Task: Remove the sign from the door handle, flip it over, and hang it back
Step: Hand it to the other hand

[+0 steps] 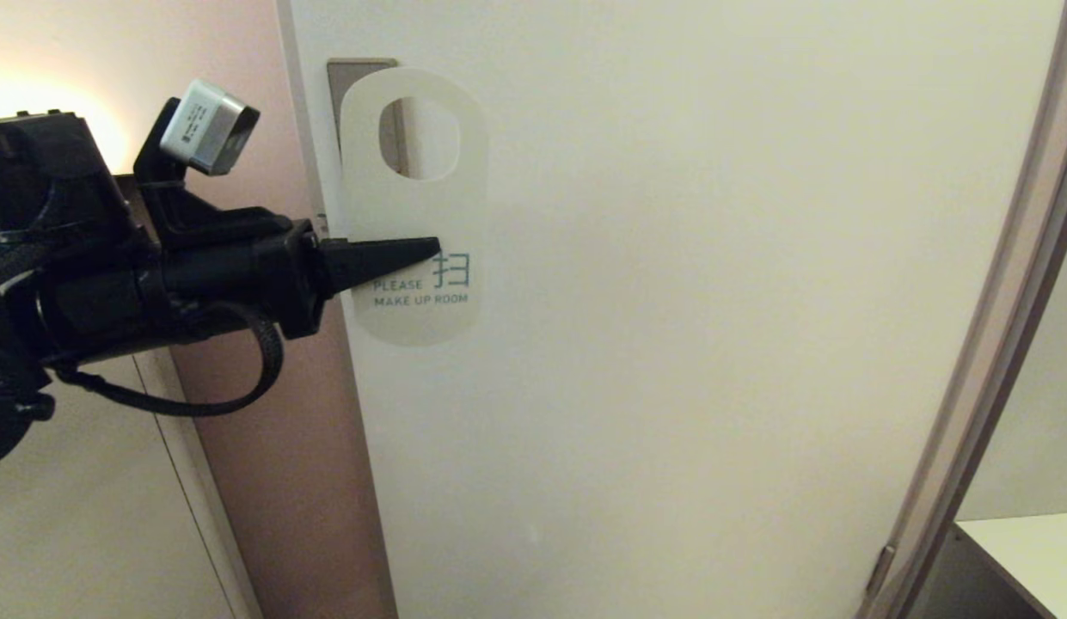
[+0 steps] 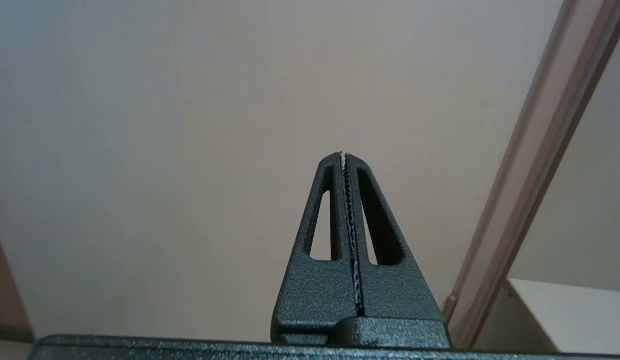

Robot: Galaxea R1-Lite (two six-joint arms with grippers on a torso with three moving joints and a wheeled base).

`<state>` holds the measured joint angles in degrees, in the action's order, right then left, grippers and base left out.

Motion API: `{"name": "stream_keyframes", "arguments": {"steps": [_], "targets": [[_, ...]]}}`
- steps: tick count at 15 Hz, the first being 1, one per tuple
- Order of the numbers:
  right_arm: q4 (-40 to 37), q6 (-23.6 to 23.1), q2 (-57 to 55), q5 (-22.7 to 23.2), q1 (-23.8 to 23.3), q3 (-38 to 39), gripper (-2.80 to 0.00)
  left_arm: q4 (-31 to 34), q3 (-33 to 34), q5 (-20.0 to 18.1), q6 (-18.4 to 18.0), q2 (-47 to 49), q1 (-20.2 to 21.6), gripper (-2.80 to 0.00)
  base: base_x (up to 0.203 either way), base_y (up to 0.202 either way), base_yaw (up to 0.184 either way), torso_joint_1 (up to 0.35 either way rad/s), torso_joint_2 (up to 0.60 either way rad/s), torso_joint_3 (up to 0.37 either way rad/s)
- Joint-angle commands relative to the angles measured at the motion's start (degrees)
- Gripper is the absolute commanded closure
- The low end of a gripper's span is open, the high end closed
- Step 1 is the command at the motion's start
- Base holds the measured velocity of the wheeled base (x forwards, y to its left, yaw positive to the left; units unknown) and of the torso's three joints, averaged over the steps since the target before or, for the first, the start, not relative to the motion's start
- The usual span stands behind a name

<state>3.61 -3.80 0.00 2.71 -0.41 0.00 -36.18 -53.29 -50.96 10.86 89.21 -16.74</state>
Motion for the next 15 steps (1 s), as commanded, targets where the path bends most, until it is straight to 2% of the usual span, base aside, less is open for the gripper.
{"name": "stream_keyframes", "arguments": {"steps": [1, 4, 6, 9, 12, 15], "targets": [[0.08, -0.25, 0.0, 0.11, 0.06, 0.0, 0.0, -0.21, -4.16, -0.26, 0.11, 5.94, -1.08, 0.0, 0.0, 0.0, 0.0, 0.0, 0.0, 0.0], [-1.23, -0.33, -0.09, 0.11, 0.06, -0.44, 0.0, -0.21, -9.47, -0.36, 0.74, 10.69, -5.13, 0.0, 0.0, 0.0, 0.0, 0.0, 0.0, 0.0], [-1.67, -0.42, -0.39, 0.19, 0.06, -0.7, 0.0, -0.21, -11.57, -0.37, 3.35, 12.33, -7.07, 0.0, 0.0, 0.0, 0.0, 0.0, 0.0, 0.0], [-4.59, -0.27, -3.22, 3.51, 0.05, -4.58, 0.0, -0.22, -14.54, -2.57, 4.29, 14.61, -7.25, 0.0, 0.0, 0.0, 0.0, 0.0, 0.0, 0.0], [-5.64, 0.06, -11.91, 4.99, 0.06, -9.13, 0.0, -0.21, -17.33, -3.44, 4.27, 17.05, -7.42, 0.0, 0.0, 0.0, 0.0, 0.0, 0.0, 0.0], [-5.51, 0.51, -25.66, 6.14, 0.06, -15.7, 0.0, -0.29, -18.83, -3.45, 4.26, 18.6, -8.52, 0.0, 0.0, 0.0, 0.0, 0.0, 0.0, 0.0]]}}
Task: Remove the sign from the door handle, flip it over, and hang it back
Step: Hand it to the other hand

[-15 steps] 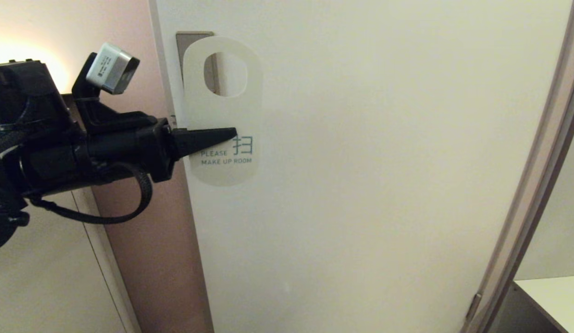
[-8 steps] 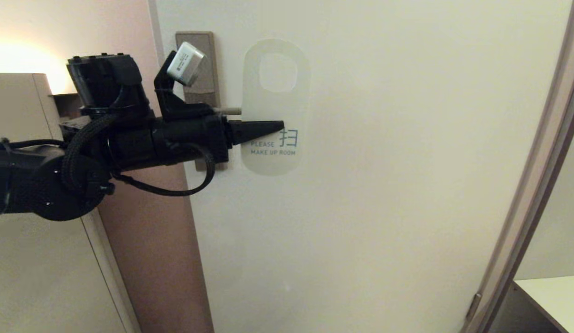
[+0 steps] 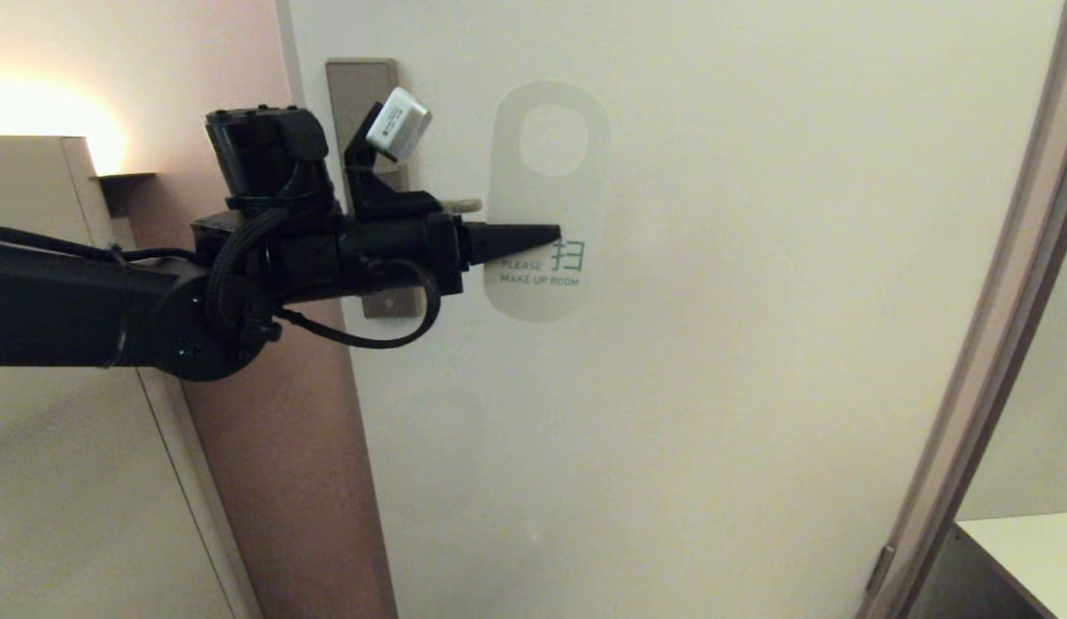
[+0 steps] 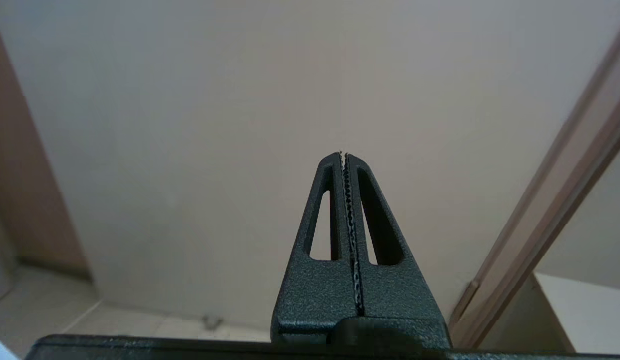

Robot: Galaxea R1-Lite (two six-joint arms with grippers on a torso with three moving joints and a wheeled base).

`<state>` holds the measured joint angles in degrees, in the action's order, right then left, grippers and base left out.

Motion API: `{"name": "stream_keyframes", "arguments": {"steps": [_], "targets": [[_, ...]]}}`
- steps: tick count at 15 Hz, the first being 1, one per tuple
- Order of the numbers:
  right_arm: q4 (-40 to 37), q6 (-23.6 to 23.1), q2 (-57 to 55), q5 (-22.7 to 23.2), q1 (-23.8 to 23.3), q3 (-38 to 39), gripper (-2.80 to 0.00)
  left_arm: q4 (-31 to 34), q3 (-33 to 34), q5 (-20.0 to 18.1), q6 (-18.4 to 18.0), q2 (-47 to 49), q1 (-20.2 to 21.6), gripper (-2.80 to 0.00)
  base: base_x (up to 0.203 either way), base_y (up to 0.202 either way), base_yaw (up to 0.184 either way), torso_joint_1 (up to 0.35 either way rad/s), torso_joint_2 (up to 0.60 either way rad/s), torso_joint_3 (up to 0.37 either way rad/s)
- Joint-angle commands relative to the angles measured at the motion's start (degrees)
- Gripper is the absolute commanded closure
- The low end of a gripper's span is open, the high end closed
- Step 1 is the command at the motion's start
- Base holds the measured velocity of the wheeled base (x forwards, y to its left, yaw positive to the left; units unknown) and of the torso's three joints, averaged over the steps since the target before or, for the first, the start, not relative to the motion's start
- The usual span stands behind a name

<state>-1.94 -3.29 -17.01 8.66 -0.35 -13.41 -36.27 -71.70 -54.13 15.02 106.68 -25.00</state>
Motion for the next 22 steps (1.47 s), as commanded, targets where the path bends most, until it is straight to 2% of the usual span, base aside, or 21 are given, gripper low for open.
{"name": "stream_keyframes", "arguments": {"steps": [1, 5, 8, 10, 14, 17, 22], "targets": [[0.5, 0.56, -13.96, 0.88, -0.02, -4.94, 0.0, -0.21, -0.91, -0.28, 0.18, 1.43, -0.4, 0.0, 0.0, 0.0, 0.0, 0.0, 0.0, 0.0], [8.8, 2.73, -35.57, 4.76, -0.05, -14.0, 0.0, -0.12, -3.09, -0.37, 0.48, 2.96, -0.58, 0.0, 0.0, 0.0, 0.0, 0.0, 0.0, 0.0], [17.51, 3.16, -48.43, 12.28, -0.01, -19.98, 0.0, -0.27, -7.79, -0.34, 3.41, 5.37, -1.81, 0.0, 0.0, 0.0, 0.0, 0.0, 0.0, 0.0], [21.04, 3.15, -54.47, 16.72, 0.43, -23.65, 0.0, -0.22, -11.06, -0.36, 3.85, 8.0, -3.06, 0.0, 0.0, 0.0, 0.0, 0.0, 0.0, 0.0], [23.84, 3.19, -62.08, 19.31, 6.99, -29.19, 0.0, -0.12, -15.29, -0.45, 4.14, 11.58, -5.19, 0.0, 0.0, 0.0, 0.0, 0.0, 0.0, 0.0], [23.91, 3.09, -63.37, 22.38, 10.97, -30.8, 0.0, -0.21, -16.01, -0.37, 5.11, 12.49, -5.5, 0.0, 0.0, 0.0, 0.0, 0.0, 0.0, 0.0], [23.91, 3.12, -65.08, 22.89, 14.94, -33.85, 0.0, -0.21, -16.01, -0.37, 5.11, 13.33, -5.94, 0.0, 0.0, 0.0, 0.0, 0.0, 0.0, 0.0]]}}
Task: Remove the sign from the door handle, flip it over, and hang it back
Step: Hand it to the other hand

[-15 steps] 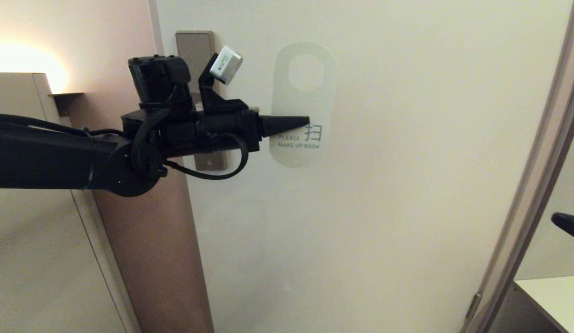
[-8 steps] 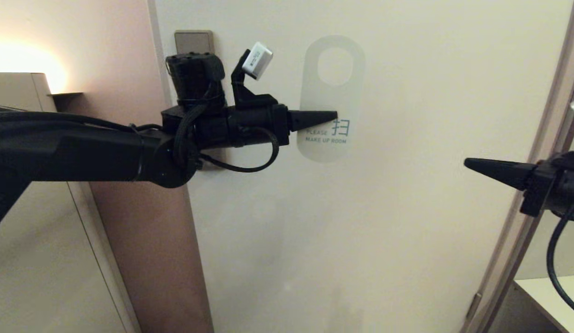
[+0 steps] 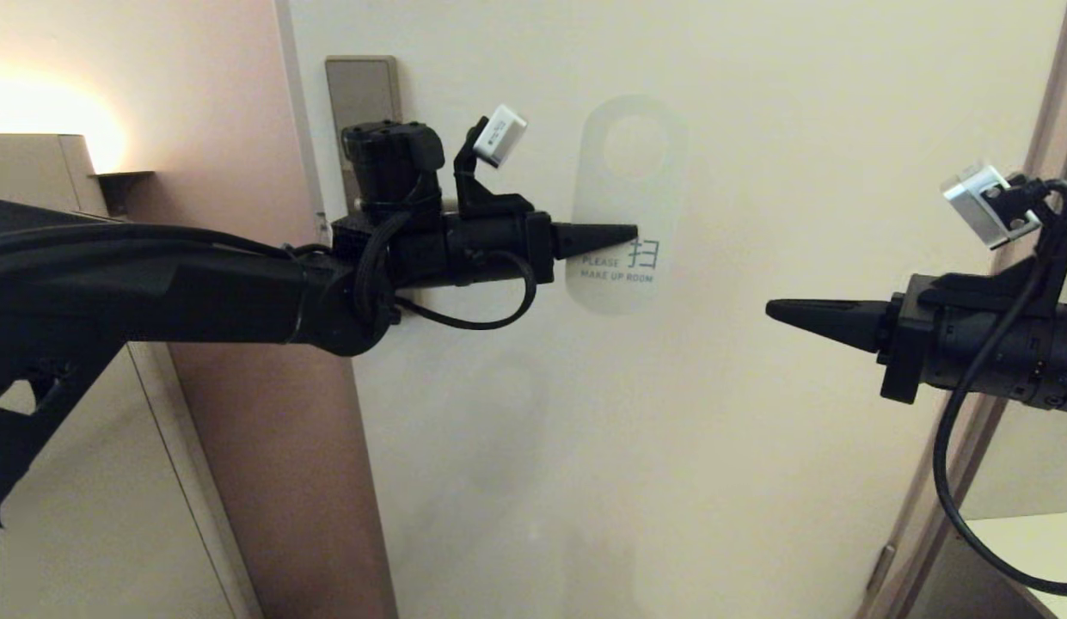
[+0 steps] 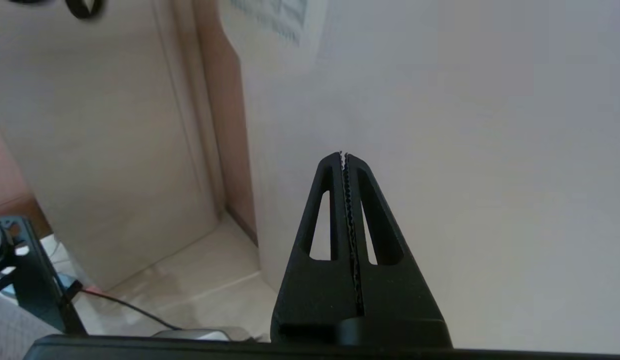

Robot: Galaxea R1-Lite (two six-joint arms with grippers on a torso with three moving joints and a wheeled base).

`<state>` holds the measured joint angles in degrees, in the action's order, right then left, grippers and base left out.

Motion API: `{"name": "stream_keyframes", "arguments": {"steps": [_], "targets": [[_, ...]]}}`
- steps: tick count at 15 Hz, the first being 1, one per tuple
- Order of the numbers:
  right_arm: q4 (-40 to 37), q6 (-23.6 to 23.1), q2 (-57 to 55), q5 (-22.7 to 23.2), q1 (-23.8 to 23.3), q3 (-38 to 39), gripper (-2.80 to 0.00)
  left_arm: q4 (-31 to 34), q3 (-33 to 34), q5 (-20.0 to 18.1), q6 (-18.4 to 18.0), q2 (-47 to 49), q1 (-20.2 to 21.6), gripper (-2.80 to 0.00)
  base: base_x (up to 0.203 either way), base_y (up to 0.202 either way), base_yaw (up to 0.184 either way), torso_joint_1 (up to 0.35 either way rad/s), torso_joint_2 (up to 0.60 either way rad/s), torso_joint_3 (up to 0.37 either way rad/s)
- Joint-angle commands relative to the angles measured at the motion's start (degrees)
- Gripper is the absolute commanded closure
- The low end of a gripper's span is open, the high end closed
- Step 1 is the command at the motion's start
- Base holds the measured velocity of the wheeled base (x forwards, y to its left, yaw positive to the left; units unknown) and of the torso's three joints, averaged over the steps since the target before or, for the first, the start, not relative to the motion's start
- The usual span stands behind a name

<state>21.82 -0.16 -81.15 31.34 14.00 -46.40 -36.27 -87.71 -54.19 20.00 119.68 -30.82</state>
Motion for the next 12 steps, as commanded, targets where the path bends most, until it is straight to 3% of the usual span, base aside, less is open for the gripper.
{"name": "stream_keyframes", "arguments": {"steps": [1, 5, 12], "targets": [[0.15, -0.02, -2.17, 0.23, 0.65, -2.31, 0.0, -0.23, 0.0, -0.31, 0.12, 0.6, -0.21, 0.0, 0.0, 0.0, 0.0, 0.0, 0.0, 0.0], [0.15, 0.06, -6.15, 0.21, 2.04, -7.17, 0.0, -0.3, 0.0, -0.22, 0.12, 1.52, -0.56, 0.0, 0.0, 0.0, 0.0, 0.0, 0.0, 0.0], [2.56, 0.25, -8.97, 0.12, 6.13, -6.25, 0.0, -2.21, -0.71, -0.22, 2.07, 2.7, -0.47, 0.0, 0.0, 0.0, 0.0, 0.0, 0.0, 0.0]]}}
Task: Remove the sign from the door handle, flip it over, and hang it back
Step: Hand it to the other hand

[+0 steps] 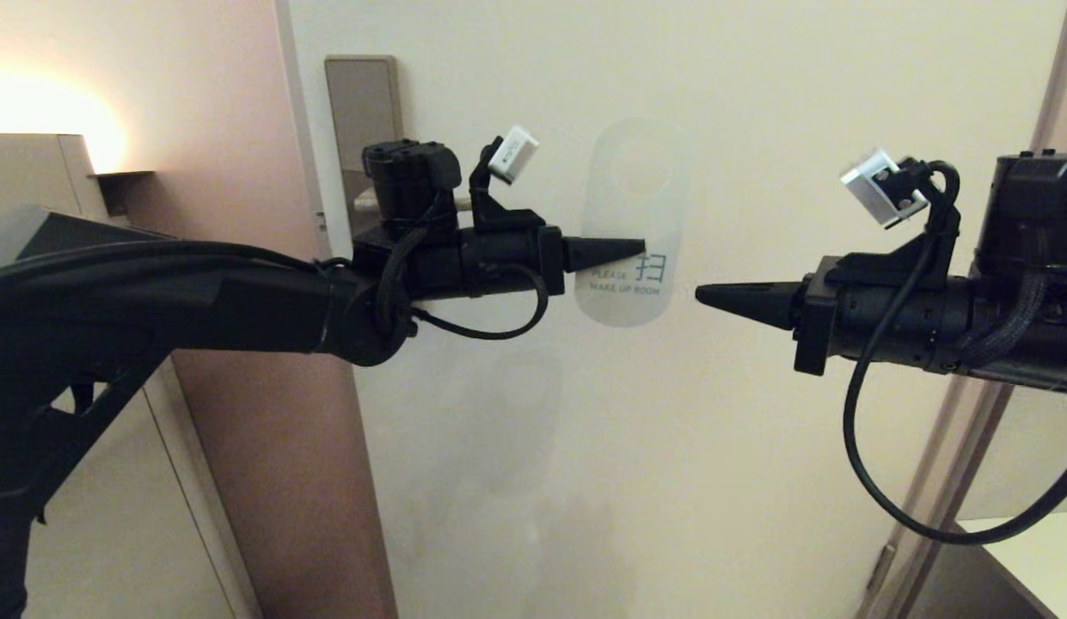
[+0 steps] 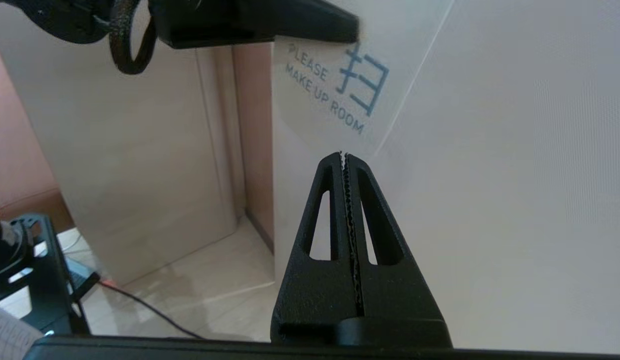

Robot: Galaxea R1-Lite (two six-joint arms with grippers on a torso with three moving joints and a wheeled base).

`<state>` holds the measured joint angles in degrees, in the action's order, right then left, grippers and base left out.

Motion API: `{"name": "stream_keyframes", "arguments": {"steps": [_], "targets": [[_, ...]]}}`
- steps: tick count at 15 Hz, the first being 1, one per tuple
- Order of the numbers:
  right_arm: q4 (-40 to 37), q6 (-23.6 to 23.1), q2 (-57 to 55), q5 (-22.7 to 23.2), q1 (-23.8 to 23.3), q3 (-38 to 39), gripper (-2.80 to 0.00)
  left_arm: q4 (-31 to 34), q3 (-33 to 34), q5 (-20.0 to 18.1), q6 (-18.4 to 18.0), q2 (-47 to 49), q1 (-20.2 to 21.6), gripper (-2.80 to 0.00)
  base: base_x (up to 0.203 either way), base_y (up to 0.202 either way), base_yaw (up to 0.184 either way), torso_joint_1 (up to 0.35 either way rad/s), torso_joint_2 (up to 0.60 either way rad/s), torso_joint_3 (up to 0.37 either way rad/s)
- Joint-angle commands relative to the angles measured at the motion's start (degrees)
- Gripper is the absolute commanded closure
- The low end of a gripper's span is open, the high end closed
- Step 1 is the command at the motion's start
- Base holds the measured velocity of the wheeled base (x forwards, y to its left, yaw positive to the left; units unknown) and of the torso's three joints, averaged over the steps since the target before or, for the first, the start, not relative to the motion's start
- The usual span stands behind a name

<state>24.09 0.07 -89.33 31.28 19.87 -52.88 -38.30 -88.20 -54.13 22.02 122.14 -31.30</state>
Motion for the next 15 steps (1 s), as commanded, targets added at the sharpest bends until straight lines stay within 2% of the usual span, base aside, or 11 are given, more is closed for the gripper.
{"name": "stream_keyframes", "arguments": {"steps": [1, 3, 4, 9, 11, 15], "targets": [[0.43, 0.01, -1.1, 0.18, 0.34, 0.24, 0.0, -0.89, -0.66, -0.28, 0.47, 0.56, 0.02, 0.0, 0.0, 0.0, 0.0, 0.0, 0.0, 0.0], [0.43, 0.1, -1.2, 0.18, 0.34, 0.32, 0.0, -2.04, -0.92, -0.36, 1.63, 0.82, 0.02, 0.0, 0.0, 0.0, 0.0, 0.0, 0.0, 0.0], [0.43, 0.19, -1.38, 0.18, 0.34, 0.4, -2.8, -2.23, -0.92, -0.28, 1.96, 1.0, -0.06, 0.0, 0.0, 0.0, 0.0, 0.0, 0.0, 0.0], [4.48, 0.19, -2.72, 0.17, 0.34, 0.51, -2.8, -2.58, -0.92, -0.28, 1.99, 0.73, -0.34, 0.0, 0.0, 0.0, 0.0, 0.0, 0.0, 0.0], [5.78, 0.19, -3.36, 0.18, 0.52, 0.54, -2.8, -5.02, -0.85, -0.28, 3.03, 0.73, -0.51, 0.0, 0.0, 0.0, 0.0, 0.0, 0.0, 0.0], [6.3, 0.25, -4.04, 0.27, 2.81, 0.46, -2.8, -13.94, -0.84, -0.19, 11.6, 1.16, -1.02, 0.0, 0.0, 0.0, 0.0, 0.0, 0.0, 0.0]]}}
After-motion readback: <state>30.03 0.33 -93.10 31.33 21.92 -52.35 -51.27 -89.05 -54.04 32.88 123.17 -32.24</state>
